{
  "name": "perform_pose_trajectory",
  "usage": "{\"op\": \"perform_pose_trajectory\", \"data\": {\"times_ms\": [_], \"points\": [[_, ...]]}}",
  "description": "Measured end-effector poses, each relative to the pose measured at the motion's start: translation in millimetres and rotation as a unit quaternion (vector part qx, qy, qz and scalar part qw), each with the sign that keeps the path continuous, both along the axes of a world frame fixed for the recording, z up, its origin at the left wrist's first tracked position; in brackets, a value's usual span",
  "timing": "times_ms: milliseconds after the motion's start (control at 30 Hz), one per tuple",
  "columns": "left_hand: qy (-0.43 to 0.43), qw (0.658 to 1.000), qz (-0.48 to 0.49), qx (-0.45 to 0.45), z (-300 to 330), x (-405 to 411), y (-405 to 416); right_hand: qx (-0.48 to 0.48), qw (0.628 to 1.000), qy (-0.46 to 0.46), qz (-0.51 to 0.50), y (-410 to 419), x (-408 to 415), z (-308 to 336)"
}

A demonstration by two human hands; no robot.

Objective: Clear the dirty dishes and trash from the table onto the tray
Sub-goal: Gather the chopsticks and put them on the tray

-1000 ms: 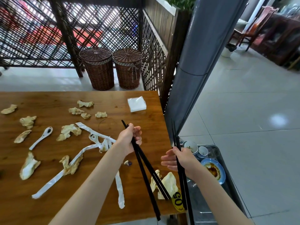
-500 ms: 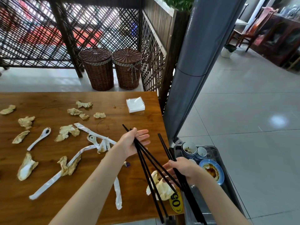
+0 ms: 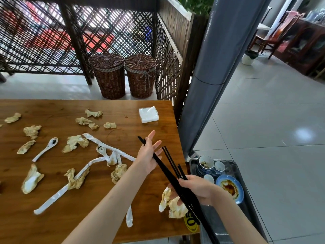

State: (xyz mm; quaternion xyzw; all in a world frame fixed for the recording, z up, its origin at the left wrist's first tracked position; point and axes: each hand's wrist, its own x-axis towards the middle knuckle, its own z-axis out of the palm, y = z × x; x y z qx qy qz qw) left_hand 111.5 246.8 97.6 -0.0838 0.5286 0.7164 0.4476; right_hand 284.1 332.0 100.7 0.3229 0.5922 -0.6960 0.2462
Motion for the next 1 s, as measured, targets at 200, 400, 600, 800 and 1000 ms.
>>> {"op": "perform_pose_trajectory", "data": {"times_ms": [200,400,600,800,1000], "points": [[0.01,1.0,-0.011,-0.024,12.5,2.9,2.3,0.024,0.999,0.008,-0.025,-6.9,-4.6,0.3],[0.035,0.997,-0.073,-0.014,10.9,-3.5,5.5,0.108,0.992,0.059,-0.038,-6.0,-14.8,-0.7],[0.056,0.996,-0.061,-0.014,2.8,-15.6,-7.3,0.14,0.969,0.077,-0.186,7.9,-51.1,-5.4],[0.098,0.992,-0.047,-0.057,-7.5,-42.2,-18.6,0.217,0.947,0.037,-0.234,26.5,-97.4,-13.7],[0.14,0.987,-0.007,-0.074,-13.4,-60.3,-17.9,0.255,0.904,0.064,-0.338,43.8,-149.2,-19.2]]}}
